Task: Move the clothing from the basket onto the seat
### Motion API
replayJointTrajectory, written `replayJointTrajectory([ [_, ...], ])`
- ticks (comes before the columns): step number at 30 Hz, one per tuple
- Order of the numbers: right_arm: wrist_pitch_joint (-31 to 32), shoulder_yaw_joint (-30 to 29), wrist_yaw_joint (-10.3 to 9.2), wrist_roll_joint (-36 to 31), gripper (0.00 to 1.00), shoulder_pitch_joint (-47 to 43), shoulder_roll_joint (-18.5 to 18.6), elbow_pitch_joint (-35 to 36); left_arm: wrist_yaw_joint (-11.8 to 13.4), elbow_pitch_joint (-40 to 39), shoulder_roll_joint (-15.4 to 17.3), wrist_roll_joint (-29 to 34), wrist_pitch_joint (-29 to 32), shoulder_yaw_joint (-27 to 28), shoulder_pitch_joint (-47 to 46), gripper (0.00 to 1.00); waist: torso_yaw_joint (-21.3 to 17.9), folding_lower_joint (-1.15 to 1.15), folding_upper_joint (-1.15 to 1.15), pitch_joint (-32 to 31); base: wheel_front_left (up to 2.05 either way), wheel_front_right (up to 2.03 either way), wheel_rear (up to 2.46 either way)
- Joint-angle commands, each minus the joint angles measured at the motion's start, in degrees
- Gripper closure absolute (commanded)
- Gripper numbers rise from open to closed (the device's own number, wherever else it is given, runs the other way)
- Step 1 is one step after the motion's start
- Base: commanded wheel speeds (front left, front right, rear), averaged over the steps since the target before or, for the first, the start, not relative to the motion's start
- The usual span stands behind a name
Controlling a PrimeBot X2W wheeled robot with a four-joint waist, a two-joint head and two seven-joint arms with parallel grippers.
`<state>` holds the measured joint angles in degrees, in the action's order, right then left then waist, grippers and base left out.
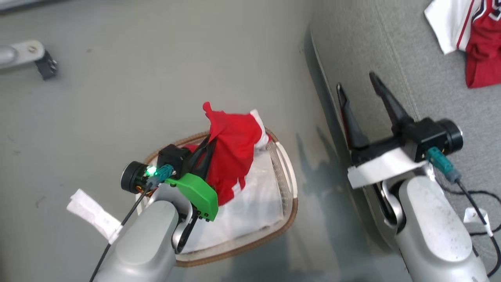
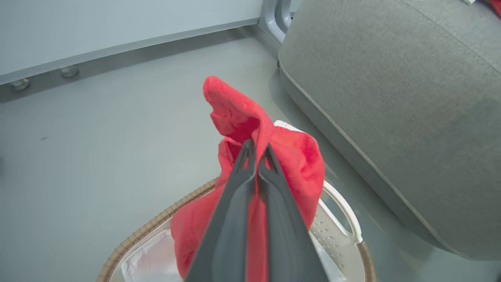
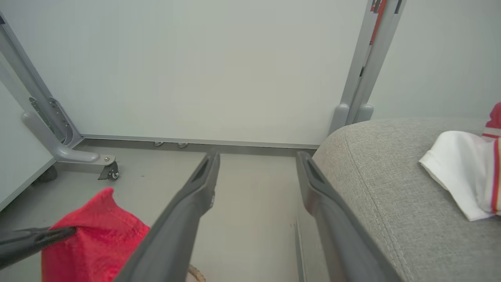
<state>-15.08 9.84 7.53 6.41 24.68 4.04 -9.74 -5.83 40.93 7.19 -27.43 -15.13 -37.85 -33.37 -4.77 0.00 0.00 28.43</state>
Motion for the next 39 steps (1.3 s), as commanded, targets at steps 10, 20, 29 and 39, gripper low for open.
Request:
replayJointTrajectory([
  [10, -0.12, 0.9, -0.08, 0.4, 0.0, -9.43, -0.06, -4.04, -0.52, -18.56, -1.87, 7.77, -0.02, 9.97, 6.95, 1.0, 5.73, 0.0, 0.0, -15.92, 0.0, 0.0, 0.0],
  [20, -0.12, 5.49, -0.08, 0.02, 0.0, -13.85, -0.33, -5.4, -1.27, -26.68, -2.85, 10.76, -0.01, 11.97, 7.95, 1.0, 7.45, 0.0, 0.0, -20.6, 0.0, 0.0, 0.0],
  [29, -0.12, 19.26, -0.08, 1.72, 0.0, -8.63, -0.44, -3.13, -1.62, -27.5, -3.78, 11.18, -0.01, 9.84, 9.22, 1.0, 10.4, 0.0, 0.0, -22.03, 0.0, 0.0, 0.0],
  [39, -0.12, 24.52, -0.08, 3.66, 1.0, -1.7, -0.9, -11.74, -1.68, -27.27, -4.24, 8.83, -0.01, 4.2, 10.09, 1.0, 14.94, 0.0, 0.0, -23.32, 0.0, 0.0, 0.0],
])
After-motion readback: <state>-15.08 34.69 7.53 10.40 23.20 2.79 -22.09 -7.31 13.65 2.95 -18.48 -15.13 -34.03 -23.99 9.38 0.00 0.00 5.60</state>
